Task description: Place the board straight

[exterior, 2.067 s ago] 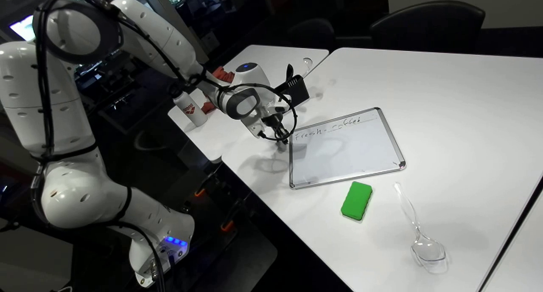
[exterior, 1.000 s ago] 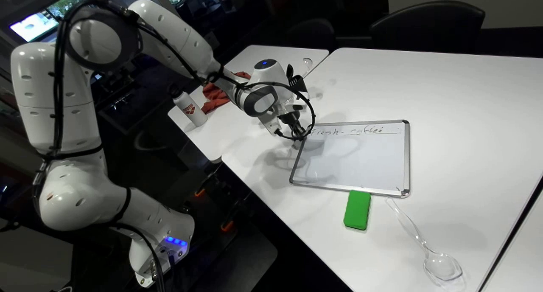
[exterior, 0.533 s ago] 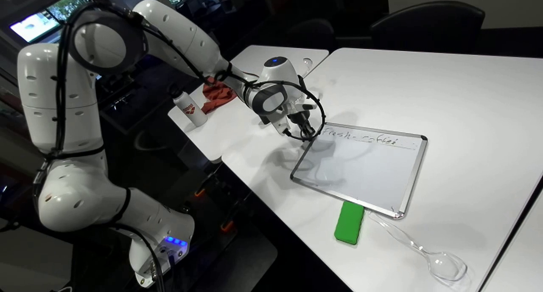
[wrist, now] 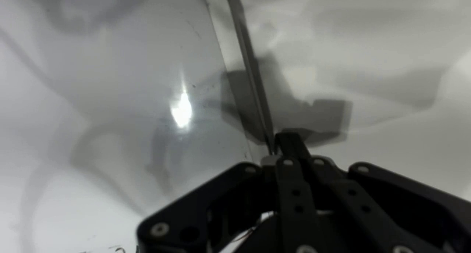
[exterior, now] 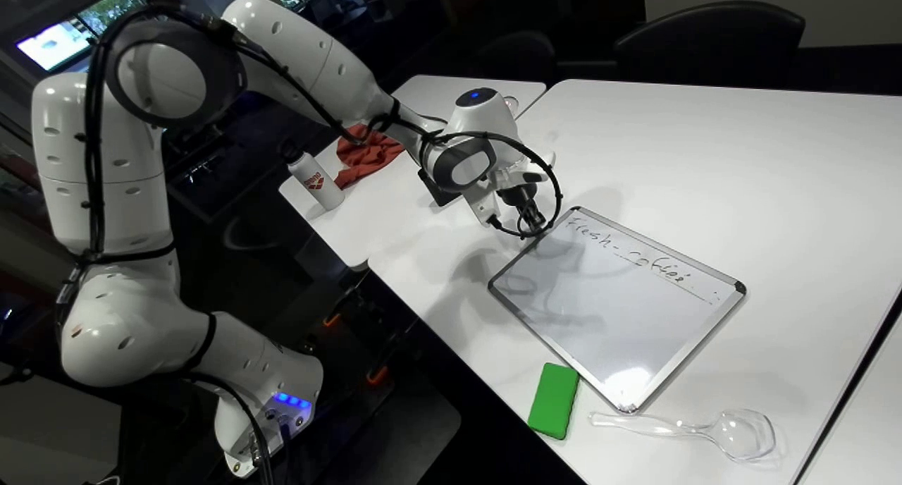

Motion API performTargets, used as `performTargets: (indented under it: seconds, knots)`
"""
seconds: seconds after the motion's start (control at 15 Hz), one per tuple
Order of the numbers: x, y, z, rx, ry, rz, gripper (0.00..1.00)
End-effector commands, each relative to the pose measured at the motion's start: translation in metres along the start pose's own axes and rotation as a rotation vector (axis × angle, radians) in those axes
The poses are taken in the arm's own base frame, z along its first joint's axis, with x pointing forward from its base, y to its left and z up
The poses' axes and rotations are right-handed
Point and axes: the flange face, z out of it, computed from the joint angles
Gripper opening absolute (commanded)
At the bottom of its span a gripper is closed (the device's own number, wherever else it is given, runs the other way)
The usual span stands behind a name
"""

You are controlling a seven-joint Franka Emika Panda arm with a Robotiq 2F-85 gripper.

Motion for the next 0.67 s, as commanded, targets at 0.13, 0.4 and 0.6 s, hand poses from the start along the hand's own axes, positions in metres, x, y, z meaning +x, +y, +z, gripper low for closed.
performTargets:
  seconds: [0.13,0.4,0.6]
  knots:
    - [0.006,-0.004,-0.025,0.048,0.011,-0.023,0.0]
    - [-0.019,-0.033,-0.074,0.086,0.055,-0.157,0.0]
    - [-0.05,-0.04,-0.115,0.071,0.068,-0.194,0.0]
